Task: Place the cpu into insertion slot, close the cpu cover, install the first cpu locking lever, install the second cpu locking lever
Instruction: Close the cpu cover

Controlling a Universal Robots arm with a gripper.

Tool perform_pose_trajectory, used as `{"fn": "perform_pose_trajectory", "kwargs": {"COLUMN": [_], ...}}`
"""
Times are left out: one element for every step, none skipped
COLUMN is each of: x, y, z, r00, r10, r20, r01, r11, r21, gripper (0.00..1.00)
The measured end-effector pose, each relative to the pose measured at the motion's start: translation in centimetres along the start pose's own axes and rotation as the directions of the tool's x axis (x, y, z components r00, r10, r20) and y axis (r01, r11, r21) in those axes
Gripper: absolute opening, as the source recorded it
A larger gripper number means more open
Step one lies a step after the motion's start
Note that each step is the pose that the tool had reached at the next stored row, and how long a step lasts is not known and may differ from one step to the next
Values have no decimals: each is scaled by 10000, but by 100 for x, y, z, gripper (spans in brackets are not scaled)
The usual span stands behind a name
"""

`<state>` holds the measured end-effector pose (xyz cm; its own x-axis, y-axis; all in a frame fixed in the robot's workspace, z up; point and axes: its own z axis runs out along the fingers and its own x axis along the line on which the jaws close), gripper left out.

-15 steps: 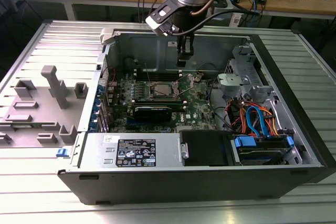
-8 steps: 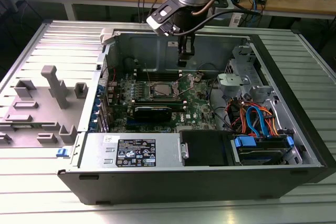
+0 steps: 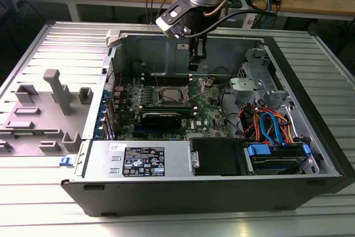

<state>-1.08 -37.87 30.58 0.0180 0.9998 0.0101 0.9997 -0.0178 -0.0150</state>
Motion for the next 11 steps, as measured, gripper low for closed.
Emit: {"fn": "perform_pose_trajectory", "kwargs": {"x": [0,0,0,0,0,0,0,0,0,1,0], "y": [2,4,5,8,11,14,15,18,22,23,24], "z": [0,0,0,0,0,0,0,0,0,0,0], "r00": [10000,10000,10000,10000,10000,10000,10000,10000,10000,10000,10000], "r10": [0,0,0,0,0,-1,0,0,-1,-1,0], "r20": [0,0,0,0,0,0,0,0,0,0,0], "r01": [0,0,0,0,0,1,0,0,1,1,0], "r11": [10000,10000,10000,10000,10000,10000,10000,10000,10000,10000,10000], "r21": [0,0,0,0,0,0,-1,0,0,0,0], "gripper": [11,11,11,11,11,11,11,11,11,11,11]}}
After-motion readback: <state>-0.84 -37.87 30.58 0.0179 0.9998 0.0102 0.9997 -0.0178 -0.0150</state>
